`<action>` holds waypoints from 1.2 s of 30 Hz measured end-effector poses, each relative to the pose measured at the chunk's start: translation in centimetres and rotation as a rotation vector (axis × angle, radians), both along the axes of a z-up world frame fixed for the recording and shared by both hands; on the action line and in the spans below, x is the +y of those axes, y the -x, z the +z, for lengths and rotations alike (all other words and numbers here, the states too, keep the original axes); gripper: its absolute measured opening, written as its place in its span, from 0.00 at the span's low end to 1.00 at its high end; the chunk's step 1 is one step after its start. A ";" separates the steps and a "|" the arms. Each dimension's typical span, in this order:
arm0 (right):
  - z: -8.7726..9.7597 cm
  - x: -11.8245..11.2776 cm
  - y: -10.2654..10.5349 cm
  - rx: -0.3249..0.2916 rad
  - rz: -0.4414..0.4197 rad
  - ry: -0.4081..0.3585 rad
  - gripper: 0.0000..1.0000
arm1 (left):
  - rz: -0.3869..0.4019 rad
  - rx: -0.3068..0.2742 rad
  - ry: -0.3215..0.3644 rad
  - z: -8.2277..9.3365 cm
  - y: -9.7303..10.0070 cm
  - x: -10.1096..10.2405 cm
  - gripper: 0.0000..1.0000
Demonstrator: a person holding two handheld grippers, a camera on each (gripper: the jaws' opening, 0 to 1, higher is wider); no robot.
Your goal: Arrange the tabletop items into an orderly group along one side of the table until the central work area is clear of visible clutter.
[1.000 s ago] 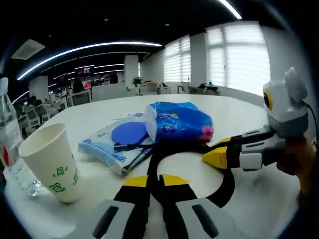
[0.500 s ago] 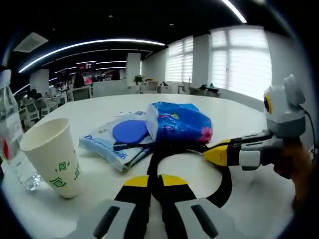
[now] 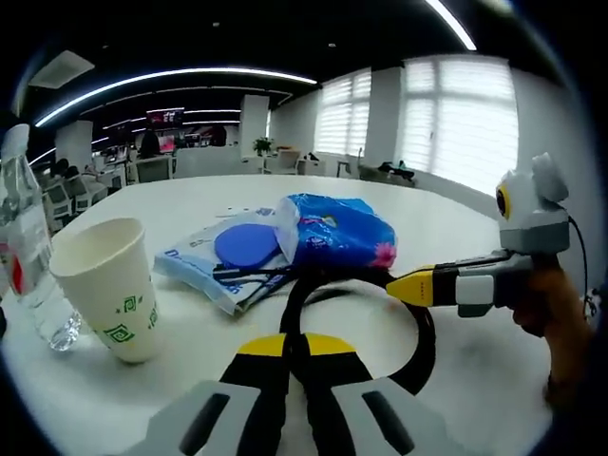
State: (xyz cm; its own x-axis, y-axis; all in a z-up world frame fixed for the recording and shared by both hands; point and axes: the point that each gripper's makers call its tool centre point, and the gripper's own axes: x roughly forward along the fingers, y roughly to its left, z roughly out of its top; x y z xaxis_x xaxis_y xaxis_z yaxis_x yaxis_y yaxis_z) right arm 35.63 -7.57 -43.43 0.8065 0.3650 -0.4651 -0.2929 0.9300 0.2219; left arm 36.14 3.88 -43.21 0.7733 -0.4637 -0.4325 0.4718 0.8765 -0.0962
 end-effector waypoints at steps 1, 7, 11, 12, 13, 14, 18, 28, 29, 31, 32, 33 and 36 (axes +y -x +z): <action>0.0 0.0 0.0 0.002 0.002 -0.003 0.07 | 0.000 0.003 0.004 0.0 0.1 -0.1 0.03; 0.2 -0.4 0.6 0.015 0.006 -0.040 0.07 | -0.013 -0.006 0.014 0.7 0.7 -0.4 0.03; 0.7 -0.6 0.7 0.015 0.009 -0.060 0.07 | -0.023 -0.003 0.026 1.0 1.0 -0.6 0.03; 0.8 -0.7 0.6 0.014 0.009 -0.062 0.07 | -0.027 -0.004 0.027 1.2 1.2 -0.7 0.03; 0.9 -0.7 0.6 0.013 0.009 -0.062 0.07 | -0.031 -0.007 0.030 1.3 1.4 -0.9 0.03; 1.1 -0.7 0.5 0.010 0.008 -0.061 0.07 | -0.033 -0.010 0.029 1.4 1.4 -0.9 0.03; 1.6 -0.6 0.4 -0.006 0.011 -0.051 0.07 | -0.038 -0.022 0.020 1.7 1.7 -1.1 0.03; 1.9 -1.1 1.1 -0.005 0.011 -0.035 0.07 | -0.053 -0.016 0.024 2.1 2.7 -1.6 0.03; 1.9 -1.2 1.2 -0.006 0.012 -0.035 0.07 | -0.056 -0.017 0.022 2.2 2.9 -1.8 0.03; 2.0 -1.3 1.4 -0.005 0.018 -0.039 0.07 | -0.058 -0.022 0.012 2.4 3.1 -1.9 0.03; 1.6 -1.7 2.0 0.010 0.031 -0.054 0.07 | -0.066 -0.035 -0.024 2.2 3.6 -2.4 0.03; 1.6 -1.8 2.0 0.011 0.032 -0.055 0.07 | -0.066 -0.035 -0.024 2.2 3.7 -2.4 0.03; 1.4 -2.1 2.4 0.015 0.037 -0.052 0.07 | -0.075 -0.023 -0.025 2.0 4.0 -2.7 0.03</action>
